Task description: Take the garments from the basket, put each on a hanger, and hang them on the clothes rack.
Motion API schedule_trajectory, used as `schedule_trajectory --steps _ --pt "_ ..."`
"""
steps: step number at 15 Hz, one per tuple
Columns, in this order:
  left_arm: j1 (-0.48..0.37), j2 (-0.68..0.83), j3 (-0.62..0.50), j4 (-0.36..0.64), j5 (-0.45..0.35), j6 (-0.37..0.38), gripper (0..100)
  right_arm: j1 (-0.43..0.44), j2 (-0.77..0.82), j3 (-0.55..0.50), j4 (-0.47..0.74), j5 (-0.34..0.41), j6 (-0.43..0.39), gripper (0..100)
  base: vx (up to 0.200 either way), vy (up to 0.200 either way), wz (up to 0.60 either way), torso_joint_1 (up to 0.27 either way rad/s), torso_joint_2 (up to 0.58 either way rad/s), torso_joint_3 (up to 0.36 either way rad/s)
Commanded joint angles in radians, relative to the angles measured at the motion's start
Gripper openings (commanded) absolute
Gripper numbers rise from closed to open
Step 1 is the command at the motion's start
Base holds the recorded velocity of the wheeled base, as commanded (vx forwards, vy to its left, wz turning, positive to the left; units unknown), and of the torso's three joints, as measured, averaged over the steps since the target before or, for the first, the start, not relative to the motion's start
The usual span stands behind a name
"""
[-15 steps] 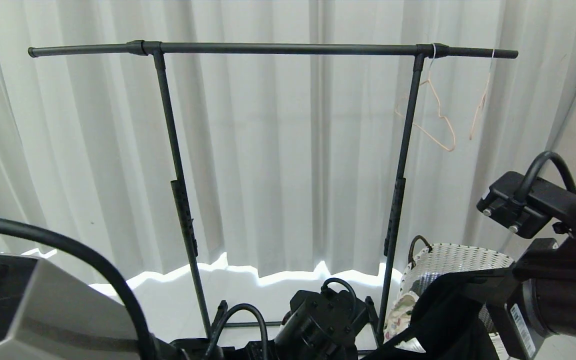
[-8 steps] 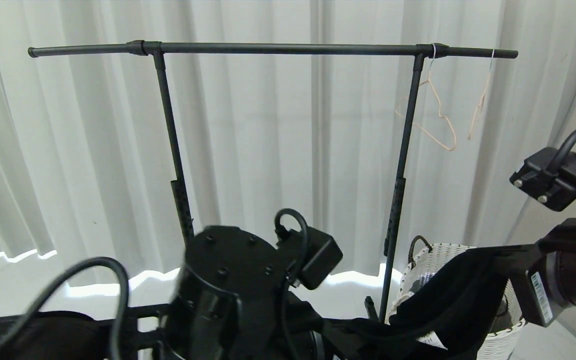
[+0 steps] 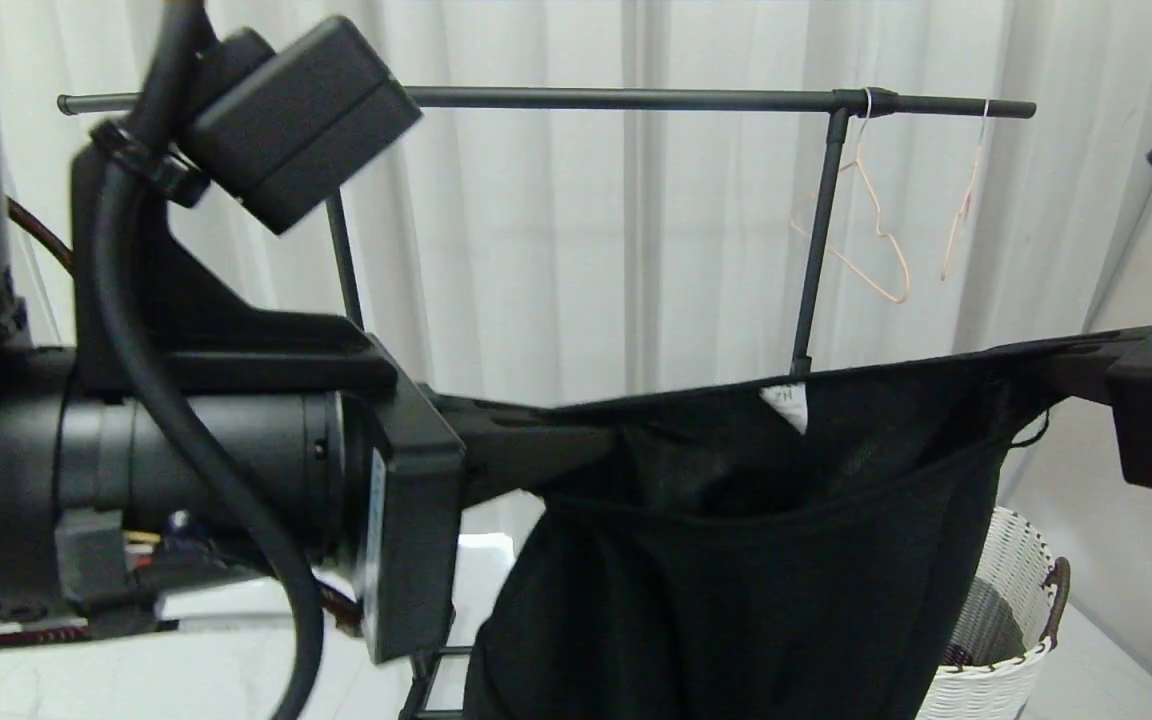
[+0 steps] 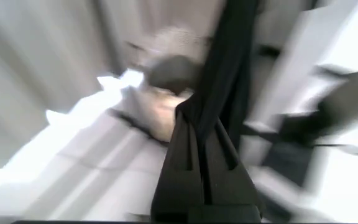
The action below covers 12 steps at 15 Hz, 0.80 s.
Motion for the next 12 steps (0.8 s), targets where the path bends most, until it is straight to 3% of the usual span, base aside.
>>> schedule_trajectory --steps 1,2,6,10,12 --pt "0.1 -0.012 -0.022 0.019 0.006 0.1 0 -0.004 -0.013 -0.006 0.002 0.001 -0.001 0 0.0 0.0 0.0 0.0 0.0 0.0" --pt "0.134 -0.003 -0.022 0.019 0.026 0.171 0 0.001 -0.018 0.004 0.015 0.02 -0.001 0 0.0 0.0 0.0 0.0 0.0 0.0" --pt "0.138 0.016 -0.029 0.016 0.114 0.179 0 0.024 -0.004 0.005 0.012 0.182 -0.041 0 0.0 0.0 0.0 0.0 0.0 0.0" --pt "0.137 -0.016 -0.007 0.016 0.114 0.177 0 -0.028 0.008 -0.018 -0.017 0.202 -0.045 0 0.0 0.0 0.0 0.0 0.0 0.0" --pt "0.137 -0.027 -0.002 0.016 0.126 0.177 0 -0.082 0.036 -0.015 -0.055 0.258 -0.047 0 0.0 0.0 0.0 0.0 0.0 0.0"
